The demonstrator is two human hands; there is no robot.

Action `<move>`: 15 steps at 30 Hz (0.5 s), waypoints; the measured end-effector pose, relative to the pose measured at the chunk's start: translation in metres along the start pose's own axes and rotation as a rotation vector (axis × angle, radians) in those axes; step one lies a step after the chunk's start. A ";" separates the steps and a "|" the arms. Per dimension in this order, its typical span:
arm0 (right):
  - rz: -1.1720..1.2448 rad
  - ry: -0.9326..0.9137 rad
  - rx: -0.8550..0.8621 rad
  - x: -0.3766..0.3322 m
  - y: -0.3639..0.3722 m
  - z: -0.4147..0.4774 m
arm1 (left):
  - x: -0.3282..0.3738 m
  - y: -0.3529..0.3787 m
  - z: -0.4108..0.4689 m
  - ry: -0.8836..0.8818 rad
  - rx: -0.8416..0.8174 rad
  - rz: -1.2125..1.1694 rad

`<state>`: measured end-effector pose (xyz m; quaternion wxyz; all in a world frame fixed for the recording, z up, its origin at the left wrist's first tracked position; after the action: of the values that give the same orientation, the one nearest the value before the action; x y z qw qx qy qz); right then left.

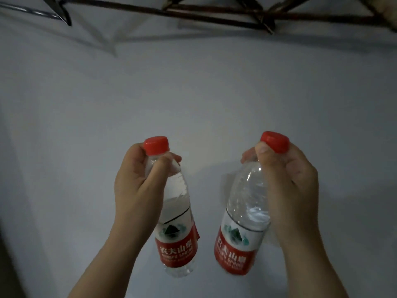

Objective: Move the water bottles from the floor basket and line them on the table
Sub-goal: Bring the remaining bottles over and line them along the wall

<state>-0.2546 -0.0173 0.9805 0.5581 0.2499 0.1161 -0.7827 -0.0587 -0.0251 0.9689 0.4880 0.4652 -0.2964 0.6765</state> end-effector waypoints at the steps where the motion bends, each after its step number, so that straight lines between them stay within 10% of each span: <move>1: 0.016 0.013 0.000 0.000 -0.006 -0.002 | 0.003 0.001 -0.007 0.006 0.030 0.004; 15: 0.159 0.206 -0.279 0.022 0.012 -0.051 | -0.019 -0.044 -0.087 -0.114 0.365 0.213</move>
<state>-0.2354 -0.0162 0.9265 0.6327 0.2571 0.2598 -0.6827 -0.0456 0.0572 0.9156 0.3038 0.5495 -0.2436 0.7392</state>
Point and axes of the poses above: each hand's wrist, its own z-axis towards the middle knuckle, its own y-axis out of the palm, x = y × z, the point moved 2 cm from there along z, towards the middle knuckle, and after that the axes turned 13 degrees about -y, right-handed, at the moved point
